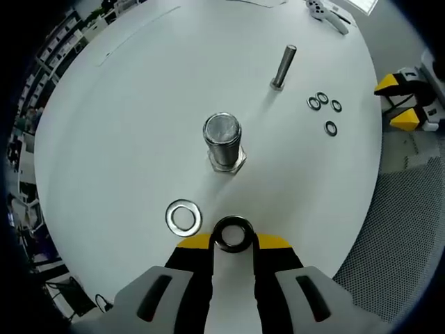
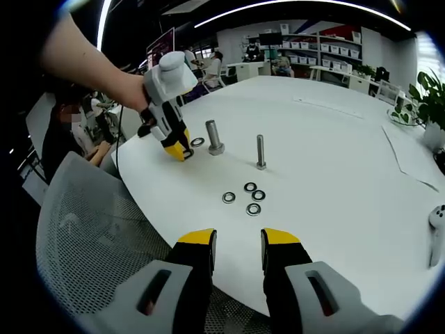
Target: Place the washer onto the threaded stud by aligning its center hole with the stud, sliding it down to the base, and recovering from edge contact or off-axis alignment until the washer reaches the visible bottom stop.
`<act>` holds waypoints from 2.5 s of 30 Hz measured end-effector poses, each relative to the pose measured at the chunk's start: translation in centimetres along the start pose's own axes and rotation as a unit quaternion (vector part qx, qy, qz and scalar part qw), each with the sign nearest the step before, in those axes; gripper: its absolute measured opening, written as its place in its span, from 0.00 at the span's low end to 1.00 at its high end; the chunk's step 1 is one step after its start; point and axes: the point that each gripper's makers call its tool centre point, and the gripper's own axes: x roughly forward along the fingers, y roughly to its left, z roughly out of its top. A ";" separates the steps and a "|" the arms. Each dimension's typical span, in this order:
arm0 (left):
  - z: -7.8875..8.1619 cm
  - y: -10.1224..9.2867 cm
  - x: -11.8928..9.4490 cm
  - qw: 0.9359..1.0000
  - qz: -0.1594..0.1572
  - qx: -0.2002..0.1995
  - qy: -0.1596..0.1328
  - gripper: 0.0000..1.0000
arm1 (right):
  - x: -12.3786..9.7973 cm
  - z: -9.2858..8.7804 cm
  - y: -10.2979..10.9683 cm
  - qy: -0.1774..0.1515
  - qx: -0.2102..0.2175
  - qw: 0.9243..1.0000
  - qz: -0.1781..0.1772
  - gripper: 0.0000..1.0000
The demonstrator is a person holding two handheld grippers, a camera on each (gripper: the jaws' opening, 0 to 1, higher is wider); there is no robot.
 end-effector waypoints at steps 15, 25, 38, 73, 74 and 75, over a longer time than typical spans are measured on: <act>1.2 0.0 -1.7 0.999 -0.003 0.041 -0.013 0.19 | 0.0 0.1 0.0 -0.004 0.000 1.000 0.001 0.29; 2.5 1.0 -4.5 0.997 0.000 0.070 -0.029 0.19 | 0.0 0.2 0.0 -0.005 -0.004 1.000 0.002 0.29; 6.5 -0.1 -7.3 0.993 -0.001 0.103 -0.062 0.19 | 0.0 0.2 0.1 -0.006 -0.003 1.000 0.002 0.29; 7.8 0.2 -4.1 0.990 0.007 0.141 -0.022 0.19 | -0.1 0.3 -0.2 -0.009 -0.003 1.000 -0.004 0.29; 7.9 0.4 -4.1 0.989 0.010 0.143 -0.023 0.19 | -0.1 0.2 -0.2 -0.009 -0.003 1.000 -0.004 0.29; 8.0 0.4 -3.9 0.990 0.009 0.142 -0.023 0.19 | -0.1 0.2 -0.2 -0.009 -0.003 1.000 -0.004 0.28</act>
